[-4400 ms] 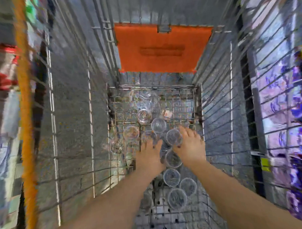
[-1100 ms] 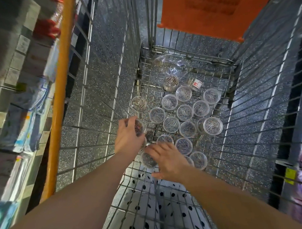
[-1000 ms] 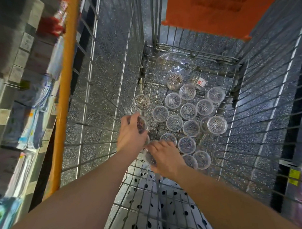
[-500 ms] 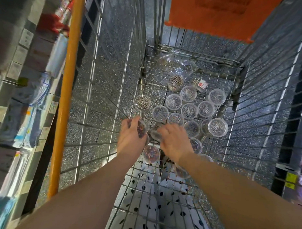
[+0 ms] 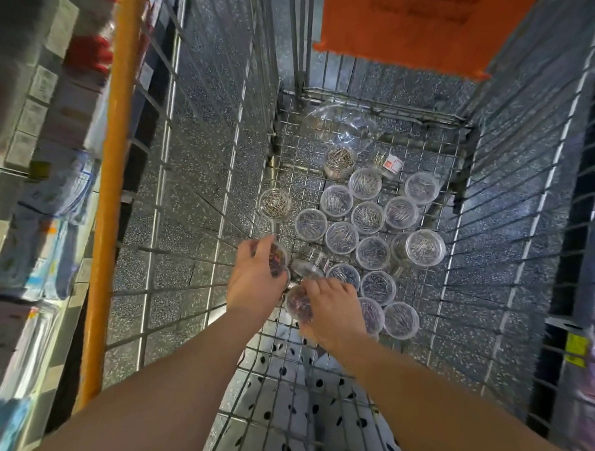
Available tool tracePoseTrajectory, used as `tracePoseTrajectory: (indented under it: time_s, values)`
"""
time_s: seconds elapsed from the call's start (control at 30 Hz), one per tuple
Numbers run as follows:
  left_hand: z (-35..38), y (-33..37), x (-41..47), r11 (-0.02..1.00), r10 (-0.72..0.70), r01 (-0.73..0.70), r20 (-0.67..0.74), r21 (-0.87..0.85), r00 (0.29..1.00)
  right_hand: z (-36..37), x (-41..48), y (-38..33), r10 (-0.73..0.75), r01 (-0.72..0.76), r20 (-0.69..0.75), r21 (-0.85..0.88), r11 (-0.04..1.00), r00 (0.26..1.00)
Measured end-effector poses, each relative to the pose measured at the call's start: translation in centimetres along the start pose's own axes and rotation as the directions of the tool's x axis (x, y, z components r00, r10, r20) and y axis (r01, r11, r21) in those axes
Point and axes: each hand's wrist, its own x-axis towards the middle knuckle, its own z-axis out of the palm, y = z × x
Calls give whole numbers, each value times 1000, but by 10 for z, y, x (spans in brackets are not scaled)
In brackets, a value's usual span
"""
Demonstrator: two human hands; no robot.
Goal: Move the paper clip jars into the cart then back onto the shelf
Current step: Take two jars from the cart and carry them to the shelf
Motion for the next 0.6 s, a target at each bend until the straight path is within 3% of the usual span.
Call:
tracePoseTrajectory:
  time_s: [0.17, 0.37, 0.6]
  values:
    - [-10, 10, -13, 997, 57, -58, 15, 49, 998, -23, -9, 7, 87, -80, -67, 101, 992, 994]
    - [-46, 30, -39, 974, 197, -195, -3, 117, 980, -78, -32, 7, 89, -75, -139, 107, 991, 986]
    - [-118, 79, -74, 896, 423, -406, -67, 177, 904, -178, -73, 1, 62, -14, -231, 205, 979, 971]
